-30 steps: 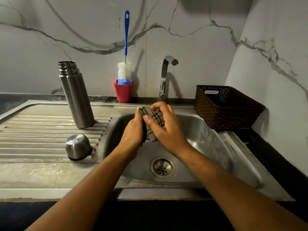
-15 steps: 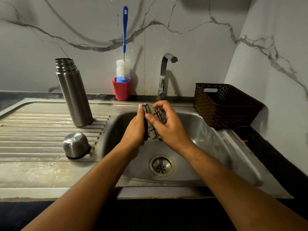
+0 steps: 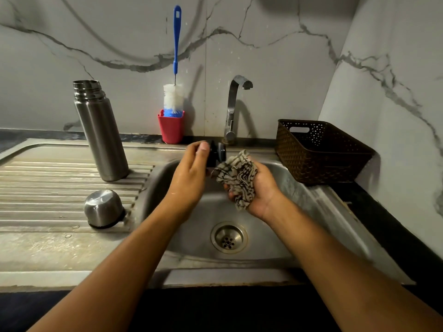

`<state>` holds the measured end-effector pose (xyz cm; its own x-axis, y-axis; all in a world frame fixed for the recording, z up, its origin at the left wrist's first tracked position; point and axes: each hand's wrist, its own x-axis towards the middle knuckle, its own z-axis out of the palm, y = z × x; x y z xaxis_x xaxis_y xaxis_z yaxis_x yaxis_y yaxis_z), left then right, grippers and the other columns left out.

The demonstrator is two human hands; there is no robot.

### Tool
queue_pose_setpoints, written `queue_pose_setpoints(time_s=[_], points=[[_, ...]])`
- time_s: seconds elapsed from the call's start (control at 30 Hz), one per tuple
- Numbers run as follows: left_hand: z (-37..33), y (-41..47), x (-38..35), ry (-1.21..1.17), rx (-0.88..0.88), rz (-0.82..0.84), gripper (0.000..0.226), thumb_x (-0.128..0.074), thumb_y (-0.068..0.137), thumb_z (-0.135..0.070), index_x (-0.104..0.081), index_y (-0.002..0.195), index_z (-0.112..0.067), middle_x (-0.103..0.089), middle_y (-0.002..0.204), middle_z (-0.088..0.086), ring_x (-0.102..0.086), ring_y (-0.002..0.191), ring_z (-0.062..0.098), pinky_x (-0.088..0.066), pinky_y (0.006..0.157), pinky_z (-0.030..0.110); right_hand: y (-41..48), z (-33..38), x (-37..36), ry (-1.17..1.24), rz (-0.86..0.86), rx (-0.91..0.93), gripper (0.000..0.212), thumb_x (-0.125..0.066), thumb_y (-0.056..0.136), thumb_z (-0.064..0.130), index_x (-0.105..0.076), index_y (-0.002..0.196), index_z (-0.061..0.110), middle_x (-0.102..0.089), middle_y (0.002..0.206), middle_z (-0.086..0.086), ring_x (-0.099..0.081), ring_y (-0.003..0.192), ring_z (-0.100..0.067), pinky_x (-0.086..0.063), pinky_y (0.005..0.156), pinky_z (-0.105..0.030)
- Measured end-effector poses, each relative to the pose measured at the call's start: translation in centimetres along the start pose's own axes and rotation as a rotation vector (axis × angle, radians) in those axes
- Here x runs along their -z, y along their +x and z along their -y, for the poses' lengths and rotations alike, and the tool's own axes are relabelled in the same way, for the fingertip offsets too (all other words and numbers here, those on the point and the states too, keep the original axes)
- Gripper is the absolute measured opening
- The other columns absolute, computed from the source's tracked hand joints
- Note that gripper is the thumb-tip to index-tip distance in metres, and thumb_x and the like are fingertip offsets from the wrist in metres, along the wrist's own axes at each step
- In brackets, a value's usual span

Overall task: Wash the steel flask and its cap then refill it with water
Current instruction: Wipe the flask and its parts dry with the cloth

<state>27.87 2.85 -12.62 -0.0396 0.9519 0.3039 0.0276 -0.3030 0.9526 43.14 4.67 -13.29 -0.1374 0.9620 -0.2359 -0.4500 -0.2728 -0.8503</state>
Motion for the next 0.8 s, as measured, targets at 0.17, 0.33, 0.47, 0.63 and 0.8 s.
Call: queue_pose_setpoints(time_s=[0.17, 0.33, 0.47, 0.63, 0.8], points=[[0.0, -0.6, -0.5, -0.197, 0.284, 0.062, 0.047, -0.032, 0.110, -0.052, -0.067, 0.119, -0.024, -0.076, 0.103, 0.006, -0.070, 0.072, 0.006, -0.054, 0.061, 0.022, -0.1, -1.6, -1.4, -0.535, -0.017, 0.629, 0.032, -0.034, 0.113, 0.033, -0.060, 0.125, 0.017, -0.070, 0.114, -0.001, -0.068, 0.107, -0.013, -0.056, 0.090, -0.028], [0.3, -0.6, 0.0, 0.117, 0.139, 0.138, 0.046, -0.032, 0.109, -0.053, -0.060, 0.127, -0.022, -0.070, 0.101, 0.001, -0.064, 0.083, 0.009, -0.049, 0.068, 0.022, 0.1, -1.2, -2.3, -0.507, -0.127, 0.465, 0.041, -0.031, 0.112, 0.040, -0.063, 0.128, 0.020, -0.072, 0.118, -0.003, -0.068, 0.110, -0.017, -0.055, 0.100, -0.040], [1.0, -0.3, 1.0, 0.272, 0.048, 0.254, 0.031, -0.044, 0.109, -0.042, -0.054, 0.132, -0.024, -0.070, 0.108, -0.001, -0.069, 0.081, -0.004, -0.052, 0.065, 0.016, -0.1, -0.7, -1.5, -0.348, -0.173, 0.106, 0.047, -0.035, 0.111, 0.043, -0.071, 0.118, 0.015, -0.079, 0.095, -0.012, -0.076, 0.081, -0.023, -0.060, 0.069, -0.031], [0.7, 0.6, 1.7, -0.215, 0.180, 0.184, 0.045, -0.070, 0.094, -0.014, -0.057, 0.137, -0.021, -0.071, 0.124, 0.008, -0.074, 0.110, 0.023, -0.061, 0.092, 0.041, 0.4, -0.2, -0.1, -0.225, -0.209, 0.132, 0.050, -0.038, 0.108, 0.051, -0.076, 0.110, 0.019, -0.080, 0.092, -0.006, -0.074, 0.081, -0.021, -0.053, 0.066, -0.030], [1.4, 1.5, 2.6, -0.504, 0.277, 0.045, 0.066, -0.079, 0.069, -0.003, -0.056, 0.130, -0.010, -0.071, 0.127, 0.018, -0.073, 0.109, 0.032, -0.058, 0.092, 0.045, 1.3, 0.4, 0.5, -0.115, -0.247, 0.279, 0.048, -0.039, 0.107, 0.051, -0.069, 0.129, 0.021, -0.077, 0.115, -0.003, -0.071, 0.112, -0.026, -0.059, 0.085, -0.041]])
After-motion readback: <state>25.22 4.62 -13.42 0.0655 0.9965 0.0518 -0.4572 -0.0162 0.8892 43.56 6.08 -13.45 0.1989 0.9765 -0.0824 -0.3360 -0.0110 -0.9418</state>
